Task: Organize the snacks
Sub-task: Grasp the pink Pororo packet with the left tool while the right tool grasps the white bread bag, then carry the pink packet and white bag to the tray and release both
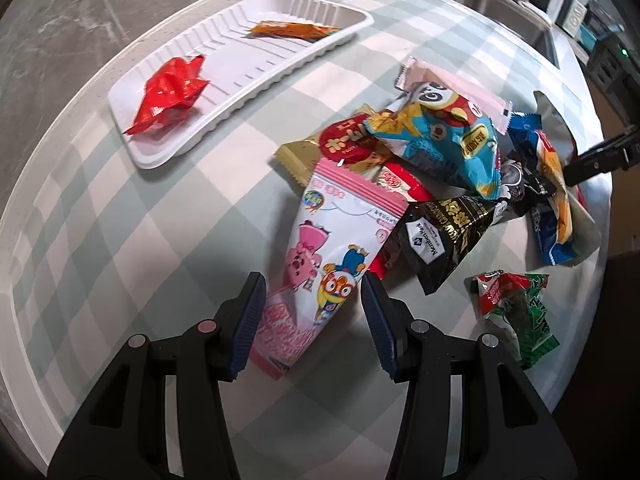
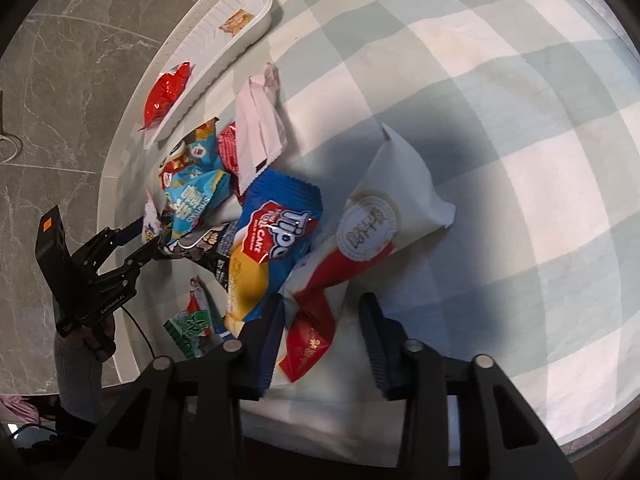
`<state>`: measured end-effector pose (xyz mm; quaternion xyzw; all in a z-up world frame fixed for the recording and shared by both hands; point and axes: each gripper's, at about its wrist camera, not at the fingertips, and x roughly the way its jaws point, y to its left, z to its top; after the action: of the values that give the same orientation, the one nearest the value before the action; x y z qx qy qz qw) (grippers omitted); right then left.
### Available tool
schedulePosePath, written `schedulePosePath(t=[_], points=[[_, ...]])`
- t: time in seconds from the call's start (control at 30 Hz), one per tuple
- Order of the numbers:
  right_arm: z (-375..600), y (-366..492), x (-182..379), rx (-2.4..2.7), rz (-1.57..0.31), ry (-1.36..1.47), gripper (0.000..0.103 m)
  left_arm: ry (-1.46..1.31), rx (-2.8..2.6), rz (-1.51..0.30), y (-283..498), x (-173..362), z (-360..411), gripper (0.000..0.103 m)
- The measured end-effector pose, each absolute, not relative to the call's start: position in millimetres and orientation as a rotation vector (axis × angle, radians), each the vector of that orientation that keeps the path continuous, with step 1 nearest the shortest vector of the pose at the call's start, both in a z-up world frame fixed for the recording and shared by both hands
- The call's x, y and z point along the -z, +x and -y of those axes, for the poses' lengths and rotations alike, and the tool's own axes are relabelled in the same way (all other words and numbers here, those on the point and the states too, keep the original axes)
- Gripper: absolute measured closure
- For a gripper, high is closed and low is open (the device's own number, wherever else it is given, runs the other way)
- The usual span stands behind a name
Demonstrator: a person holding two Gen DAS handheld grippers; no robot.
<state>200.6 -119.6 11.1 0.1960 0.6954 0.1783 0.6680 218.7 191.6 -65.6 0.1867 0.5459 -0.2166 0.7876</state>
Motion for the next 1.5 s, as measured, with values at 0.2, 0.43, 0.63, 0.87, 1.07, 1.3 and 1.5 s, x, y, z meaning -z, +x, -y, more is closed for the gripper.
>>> schedulePosePath(t=[0.2, 0.43, 0.63, 0.87, 1.07, 1.3, 1.5], points=[[118, 202, -8, -0.428, -1.554, 0.45, 0.077, 0.435, 0.556, -1.218, 217, 80, -181, 0.056], [124, 201, -11, -0.447, -1.525, 0.466, 0.079, 0.301, 0.623, -1.222, 218, 78, -186, 0.074], [133, 202, -17, -0.442, -1.502, 0.484, 0.079, 0.179, 0.626, -1.226, 216, 72, -198, 0.075], [145, 207, -27, -0.442, -1.466, 0.499, 0.079, 0.015, 0.594, -1.21, 213, 56, -226, 0.076], [144, 219, -40, -0.451, -1.429, 0.502, 0.079, -0.073, 0.577, -1.178, 216, 33, -242, 0.076], [141, 236, -54, -0.48, -1.396, 0.503, 0.079, -0.174, 0.578, -1.14, 234, 9, -248, 0.076], [136, 252, -65, -0.497, -1.373, 0.48, 0.079, -0.272, 0.575, -1.121, 255, -2, -255, 0.076]])
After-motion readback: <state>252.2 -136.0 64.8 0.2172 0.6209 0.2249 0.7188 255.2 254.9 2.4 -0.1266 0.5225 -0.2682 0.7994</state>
